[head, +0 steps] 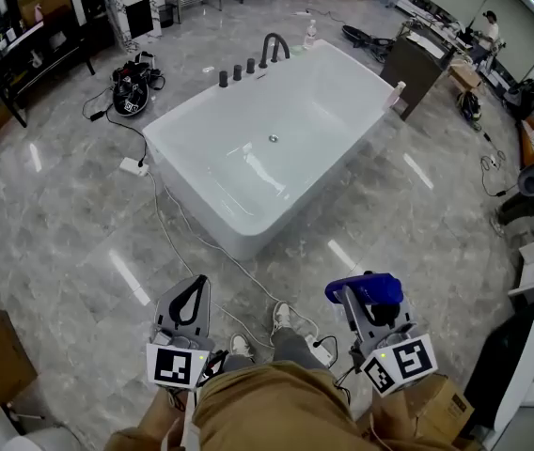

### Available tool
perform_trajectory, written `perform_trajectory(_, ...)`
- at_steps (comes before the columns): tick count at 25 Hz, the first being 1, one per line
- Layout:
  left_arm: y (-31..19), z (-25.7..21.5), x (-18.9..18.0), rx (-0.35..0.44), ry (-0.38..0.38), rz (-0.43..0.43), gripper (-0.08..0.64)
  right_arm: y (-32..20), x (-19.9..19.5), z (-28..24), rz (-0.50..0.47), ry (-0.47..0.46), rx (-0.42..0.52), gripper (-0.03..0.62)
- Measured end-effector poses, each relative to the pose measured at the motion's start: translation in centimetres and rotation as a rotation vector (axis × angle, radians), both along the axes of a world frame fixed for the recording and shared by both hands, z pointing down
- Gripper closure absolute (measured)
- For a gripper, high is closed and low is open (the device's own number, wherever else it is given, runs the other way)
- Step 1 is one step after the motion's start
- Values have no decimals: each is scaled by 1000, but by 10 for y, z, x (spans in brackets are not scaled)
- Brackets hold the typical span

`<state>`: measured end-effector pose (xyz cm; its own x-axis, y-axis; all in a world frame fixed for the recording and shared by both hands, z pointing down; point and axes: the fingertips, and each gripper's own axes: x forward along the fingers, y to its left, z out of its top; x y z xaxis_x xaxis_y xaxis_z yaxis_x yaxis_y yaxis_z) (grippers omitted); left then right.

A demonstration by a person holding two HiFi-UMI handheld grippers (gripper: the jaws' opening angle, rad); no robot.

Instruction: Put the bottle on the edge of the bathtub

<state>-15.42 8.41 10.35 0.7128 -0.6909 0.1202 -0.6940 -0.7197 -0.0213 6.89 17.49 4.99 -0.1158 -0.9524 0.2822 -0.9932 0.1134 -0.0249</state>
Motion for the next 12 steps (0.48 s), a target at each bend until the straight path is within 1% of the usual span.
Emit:
perform_trajectory(6, -23, 3, 1, 0, -12, -57, 554, -46, 2, 19, -65, 21, -18, 425)
perform_trajectory(9, -31, 7, 14, -7, -23, -87, 554, -69, 12, 27, -90, 32, -11, 425)
perform_trajectory(12, -47, 15, 30, -20, -52, -119, 554, -97, 25, 45, -108, 50, -12, 425)
